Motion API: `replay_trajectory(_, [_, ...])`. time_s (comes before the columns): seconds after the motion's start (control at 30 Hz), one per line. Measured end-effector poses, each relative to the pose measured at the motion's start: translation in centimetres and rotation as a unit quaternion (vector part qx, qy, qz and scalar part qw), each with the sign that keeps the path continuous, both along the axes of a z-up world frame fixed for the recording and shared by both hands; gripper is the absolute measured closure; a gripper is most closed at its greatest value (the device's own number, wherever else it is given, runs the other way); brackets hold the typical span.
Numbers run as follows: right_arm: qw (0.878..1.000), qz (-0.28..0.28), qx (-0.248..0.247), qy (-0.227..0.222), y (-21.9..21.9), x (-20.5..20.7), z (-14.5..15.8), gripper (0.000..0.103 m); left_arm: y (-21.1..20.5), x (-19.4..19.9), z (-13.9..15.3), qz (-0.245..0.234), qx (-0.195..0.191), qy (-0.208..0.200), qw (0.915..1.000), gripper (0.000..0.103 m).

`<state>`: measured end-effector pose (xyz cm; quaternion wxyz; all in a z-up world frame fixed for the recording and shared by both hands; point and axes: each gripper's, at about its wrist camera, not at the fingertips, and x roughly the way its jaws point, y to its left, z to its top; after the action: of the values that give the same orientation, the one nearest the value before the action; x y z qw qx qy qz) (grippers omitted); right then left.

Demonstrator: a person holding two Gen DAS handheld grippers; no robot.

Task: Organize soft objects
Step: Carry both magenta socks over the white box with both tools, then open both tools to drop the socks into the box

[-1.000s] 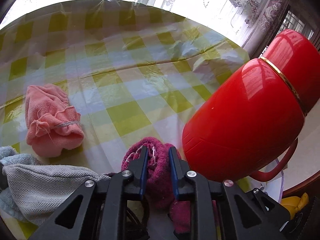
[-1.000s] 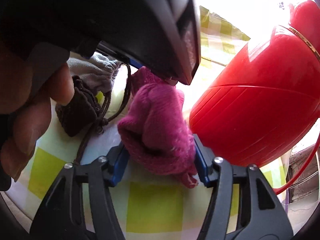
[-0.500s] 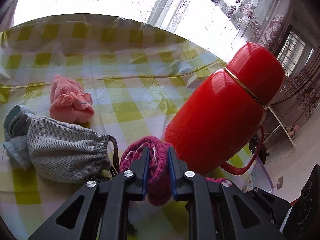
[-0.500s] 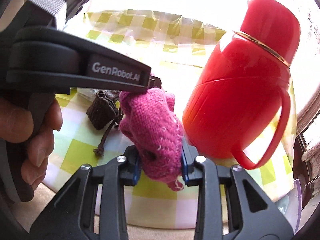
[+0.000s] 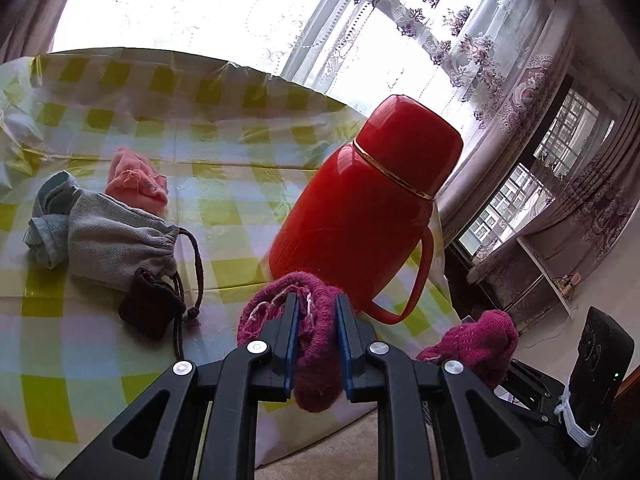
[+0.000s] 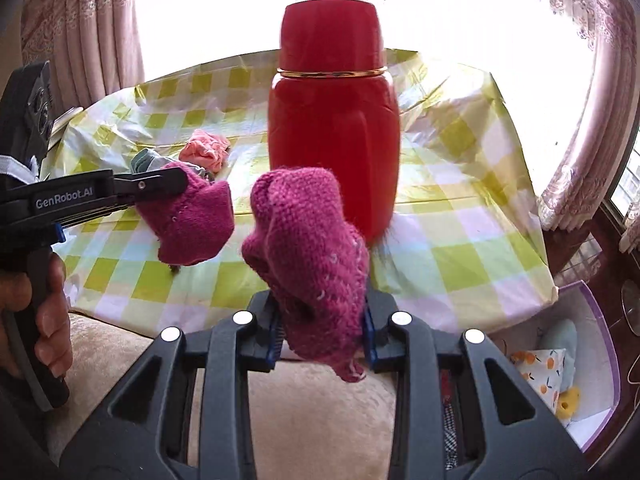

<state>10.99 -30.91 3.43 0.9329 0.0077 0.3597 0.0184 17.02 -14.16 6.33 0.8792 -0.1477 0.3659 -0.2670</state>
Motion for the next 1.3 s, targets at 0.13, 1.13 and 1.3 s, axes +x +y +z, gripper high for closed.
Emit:
replay_trajectory(0.13, [0.999, -0.044, 0.01, 0.009, -5.2, -2.8, 0.6, 0.068, -2.4, -1.4, 1.2, -0.026, -0.004, -0.011, 0.9996, 0.085])
replay_trajectory(1.13, [0.942, -0.289, 0.093, 0.146, -30.2, -13.7, -5.4, 0.063, -30.9, -8.8, -1.5, -0.279, 0.004, 0.057, 0.9586, 0.085])
replay_trajectory(1.3, [0.937, -0.308, 0.092, 0.138, -32.3, -13.7, -5.1, 0.06, -33.5, -9.3, -2.7, -0.295, 0.004, 0.084, 0.9519, 0.085])
